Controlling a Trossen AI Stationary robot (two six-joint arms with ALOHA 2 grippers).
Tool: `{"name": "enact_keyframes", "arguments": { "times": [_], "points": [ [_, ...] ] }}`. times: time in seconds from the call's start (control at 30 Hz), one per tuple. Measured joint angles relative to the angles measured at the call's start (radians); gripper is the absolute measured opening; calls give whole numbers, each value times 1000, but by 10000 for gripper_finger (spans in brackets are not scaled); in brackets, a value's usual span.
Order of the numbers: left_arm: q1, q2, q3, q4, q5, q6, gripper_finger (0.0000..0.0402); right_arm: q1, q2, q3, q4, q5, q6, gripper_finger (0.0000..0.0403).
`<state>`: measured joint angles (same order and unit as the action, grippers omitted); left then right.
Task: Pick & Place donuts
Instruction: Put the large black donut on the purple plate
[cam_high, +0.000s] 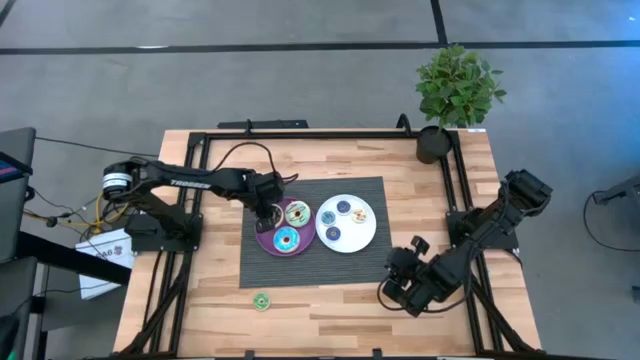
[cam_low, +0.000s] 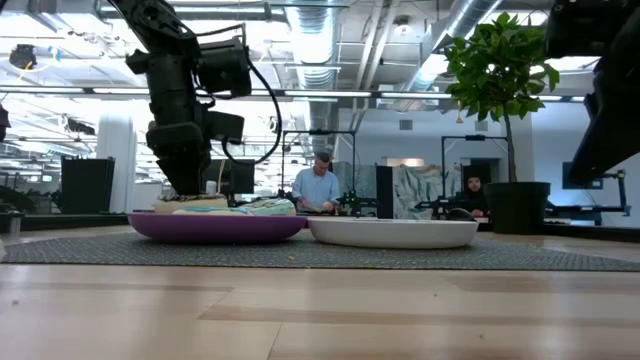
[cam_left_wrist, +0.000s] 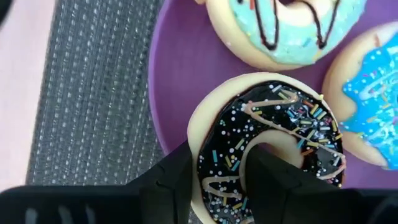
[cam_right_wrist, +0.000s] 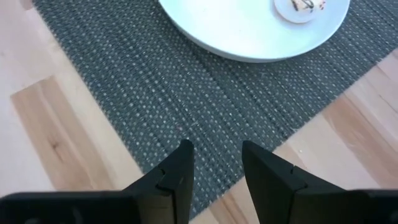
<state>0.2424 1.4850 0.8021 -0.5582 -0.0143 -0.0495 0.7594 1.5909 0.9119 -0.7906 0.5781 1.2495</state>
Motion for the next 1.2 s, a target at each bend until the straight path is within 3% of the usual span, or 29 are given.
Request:
{"name": "enact_keyframes", "arguments": {
  "times": [0.7,1.2],
  "points": [
    [0,22,0,33,10,-15,117,-42,0,0,-16,0,-2,127],
    [0,22,0,25,18,-44,225,-41,0,0,-16,0,-2,127]
  ]
}}
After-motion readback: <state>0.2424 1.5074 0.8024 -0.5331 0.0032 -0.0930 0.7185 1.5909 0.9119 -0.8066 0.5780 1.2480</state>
